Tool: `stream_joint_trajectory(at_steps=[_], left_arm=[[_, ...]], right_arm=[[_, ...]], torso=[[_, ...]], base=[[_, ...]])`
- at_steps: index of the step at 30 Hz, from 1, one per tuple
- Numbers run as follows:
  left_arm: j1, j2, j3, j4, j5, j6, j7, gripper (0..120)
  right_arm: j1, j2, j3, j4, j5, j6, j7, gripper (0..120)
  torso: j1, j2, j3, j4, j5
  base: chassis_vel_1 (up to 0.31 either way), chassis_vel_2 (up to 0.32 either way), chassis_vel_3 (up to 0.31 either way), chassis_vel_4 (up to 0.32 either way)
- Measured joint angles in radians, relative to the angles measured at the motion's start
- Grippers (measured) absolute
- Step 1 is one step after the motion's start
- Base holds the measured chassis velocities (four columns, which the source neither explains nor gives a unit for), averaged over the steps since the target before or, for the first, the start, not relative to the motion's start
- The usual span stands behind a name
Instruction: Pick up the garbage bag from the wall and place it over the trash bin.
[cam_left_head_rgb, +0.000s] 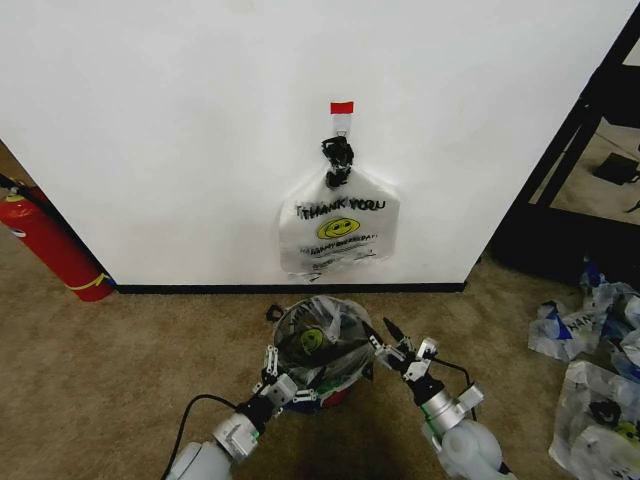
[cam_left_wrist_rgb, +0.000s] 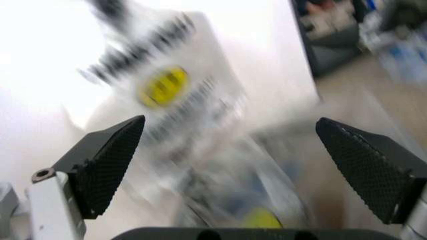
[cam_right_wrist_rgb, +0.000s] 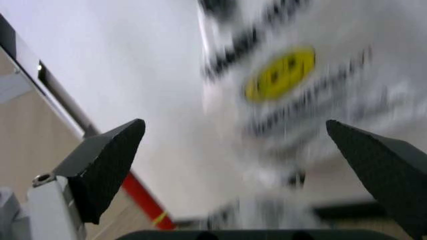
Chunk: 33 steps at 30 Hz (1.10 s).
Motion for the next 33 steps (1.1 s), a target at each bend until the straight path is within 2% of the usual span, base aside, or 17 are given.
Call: stream_joint_trajectory(at_steps=[1,3,6,7,8,10,12,14,17,20,25,33], left_arm=[[0.0,0.0,0.0,0.0,0.0,0.0,0.0,100],[0.008,0.009,-0.018,-0.062,-0.093,0.027,-0.018,100],[-0.008,0.016,-0.046,-0.129,-0.299,0.099,-0.066,100],[-0.02,0.015,-0.058,-0.149,-0.402,0.131,-0.094,100],[-0.02,0.015,-0.058,-0.149,-0.402,0.131,-0.094,100],[-0.041,0.01,-0.073,-0.17,-0.586,0.147,-0.138,100],[-0.057,0.007,-0.099,-0.178,-0.668,0.147,-0.152,100],[-0.064,0.009,-0.141,-0.175,-0.693,0.123,-0.145,100],[-0.053,0.006,-0.171,-0.174,-0.675,0.104,-0.138,100],[-0.025,-0.021,-0.201,-0.187,-0.638,0.09,-0.134,100],[-0.021,-0.047,-0.217,-0.209,-0.627,0.084,-0.125,100],[-0.045,0.015,-0.26,-0.203,-0.72,0.104,-0.098,100]], right_arm=[[0.0,0.0,0.0,0.0,0.0,0.0,0.0,100],[-0.015,0.002,0.033,0.08,-0.073,0.019,0.081,100],[-0.047,0.012,0.067,0.231,-0.337,0.069,0.376,100],[-0.064,0.022,0.086,0.283,-0.447,0.084,0.477,100],[-0.064,0.022,0.086,0.283,-0.447,0.084,0.477,100],[-0.108,0.047,0.138,0.356,-0.617,0.097,0.577,100],[-0.155,0.072,0.18,0.401,-0.724,0.128,0.609,100],[-0.241,0.109,0.234,0.464,-0.844,0.15,0.62,100],[-0.299,0.136,0.248,0.502,-0.925,0.165,0.646,100],[-0.35,0.167,0.237,0.536,-0.997,0.157,0.693,100],[-0.391,0.215,0.224,0.557,-1.009,0.146,0.703,100],[-0.389,0.265,0.263,0.534,-1.007,0.139,0.694,100]], torso=[[0.0,0.0,0.0,0.0,0.0],[0.0,0.0,0.0,-0.0002,0.0001],[0.0,0.0,0.0,-0.0003,-0.0002],[0.0,0.0,0.0,-0.0001,0.0],[0.0,0.0,0.0,-0.0001,0.0],[0.0,0.0,0.0,-0.0002,-0.0005],[0.0,0.0,0.0,-0.0007,-0.0002],[0.0,0.0,0.0,-0.0008,-0.0002],[0.0,0.0,0.0,-0.001,-0.0002],[0.0,0.0,0.0,0.0002,-0.0003],[0.0,0.0,0.0,-0.0006,-0.0002],[0.0,0.0,0.0,-0.0007,-0.0002]], base=[[0.0,0.0,0.0,0.0],[0.0,0.0,0.0,0.0],[0.0,0.0,0.0,0.0],[0.0,0.0,0.0,0.0],[0.0,0.0,0.0,0.0],[0.0,0.0,0.0,0.0],[0.0,0.0,0.0,0.0],[0.0,0.0,0.0,0.0],[0.0,0.0,0.0,0.0],[0.0,0.0,0.0,0.0],[0.0,0.0,0.0,0.0],[0.0,0.0,0.0,0.0]])
